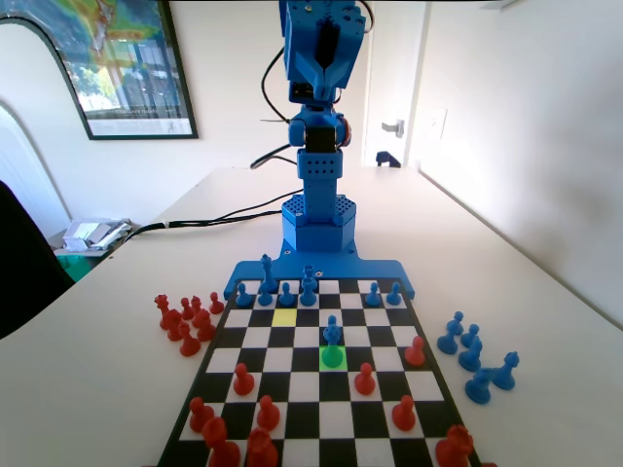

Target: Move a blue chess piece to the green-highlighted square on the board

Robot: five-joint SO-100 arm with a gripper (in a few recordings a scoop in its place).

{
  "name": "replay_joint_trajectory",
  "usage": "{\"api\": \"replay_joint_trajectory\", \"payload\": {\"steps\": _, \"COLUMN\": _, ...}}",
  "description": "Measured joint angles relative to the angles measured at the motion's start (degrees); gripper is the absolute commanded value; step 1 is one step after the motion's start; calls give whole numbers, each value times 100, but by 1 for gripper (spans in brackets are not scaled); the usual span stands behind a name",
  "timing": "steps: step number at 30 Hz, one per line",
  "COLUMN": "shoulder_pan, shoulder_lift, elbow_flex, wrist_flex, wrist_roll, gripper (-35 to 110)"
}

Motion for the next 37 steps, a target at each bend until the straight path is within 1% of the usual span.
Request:
{"api": "replay_joint_trajectory", "payload": {"steps": 6, "shoulder_pan": 132, "shoulder_lift": 79, "elbow_flex": 0, "wrist_flex": 0, "wrist_roll": 44, "gripper": 1}}
{"api": "replay_joint_trajectory", "payload": {"steps": 37, "shoulder_pan": 132, "shoulder_lift": 123, "elbow_flex": 0, "wrist_flex": 0, "wrist_roll": 44, "gripper": 1}}
